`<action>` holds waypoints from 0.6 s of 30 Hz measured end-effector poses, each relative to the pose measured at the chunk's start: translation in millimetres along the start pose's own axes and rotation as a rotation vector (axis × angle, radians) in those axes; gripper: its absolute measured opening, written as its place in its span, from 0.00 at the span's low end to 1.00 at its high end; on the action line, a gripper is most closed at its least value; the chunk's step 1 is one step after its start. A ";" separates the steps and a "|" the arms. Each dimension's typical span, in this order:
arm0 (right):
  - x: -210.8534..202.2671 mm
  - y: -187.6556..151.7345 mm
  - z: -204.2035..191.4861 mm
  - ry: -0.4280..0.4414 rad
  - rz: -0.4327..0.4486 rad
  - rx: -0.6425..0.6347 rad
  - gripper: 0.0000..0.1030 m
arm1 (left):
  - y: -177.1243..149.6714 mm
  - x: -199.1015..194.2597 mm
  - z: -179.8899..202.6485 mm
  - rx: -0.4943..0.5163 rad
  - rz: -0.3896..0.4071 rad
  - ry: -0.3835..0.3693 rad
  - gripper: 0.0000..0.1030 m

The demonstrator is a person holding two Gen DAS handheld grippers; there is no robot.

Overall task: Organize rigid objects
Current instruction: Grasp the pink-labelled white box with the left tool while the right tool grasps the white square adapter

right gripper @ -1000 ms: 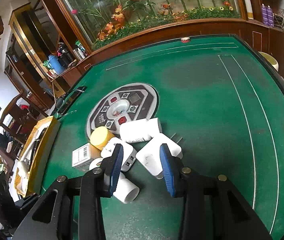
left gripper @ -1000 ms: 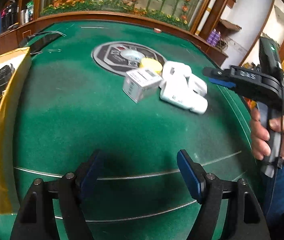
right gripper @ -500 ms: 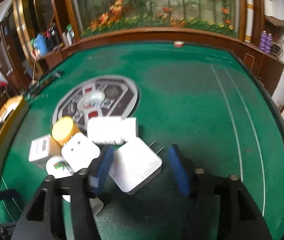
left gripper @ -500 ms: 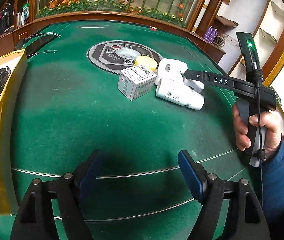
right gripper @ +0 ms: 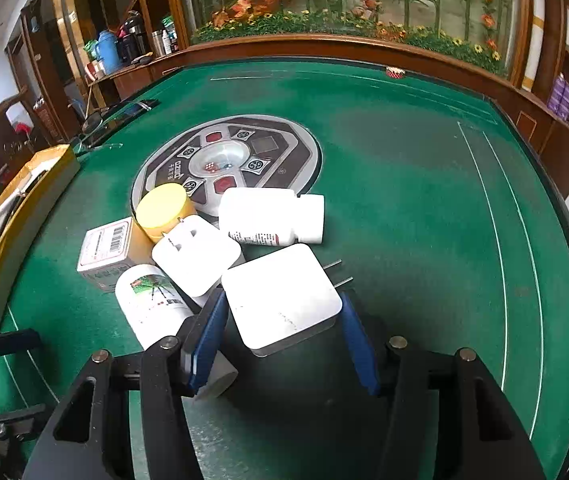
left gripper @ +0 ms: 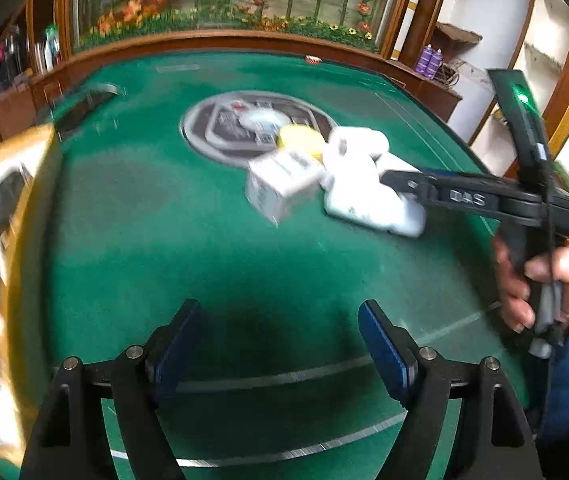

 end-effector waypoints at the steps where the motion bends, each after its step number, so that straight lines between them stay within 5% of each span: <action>1: 0.7 1.1 3.0 0.007 -0.005 0.019 0.54 | 8.8 -0.1 -1.0 0.022 0.002 0.008 0.81; 8: 4.2 2.3 21.3 0.048 -0.054 0.147 0.54 | 60.4 29.3 -18.0 0.114 -0.024 0.017 0.81; 15: 2.5 4.0 21.9 0.070 -0.058 0.164 0.54 | 75.4 65.0 -11.4 0.192 -0.076 0.028 0.80; 18: -0.6 4.1 23.1 0.083 -0.054 0.171 0.54 | 76.6 75.0 -9.1 0.168 -0.087 -0.016 0.50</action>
Point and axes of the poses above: each gripper's, at about its wrist camera, not at the fingertips, and x roughly the way its jaws point, z to its right, y to its top, the point moved 4 cm from there along x, roughly the way its jaws point, and after that the axes turned 15 degrees about -y, right-handed, at the moved point
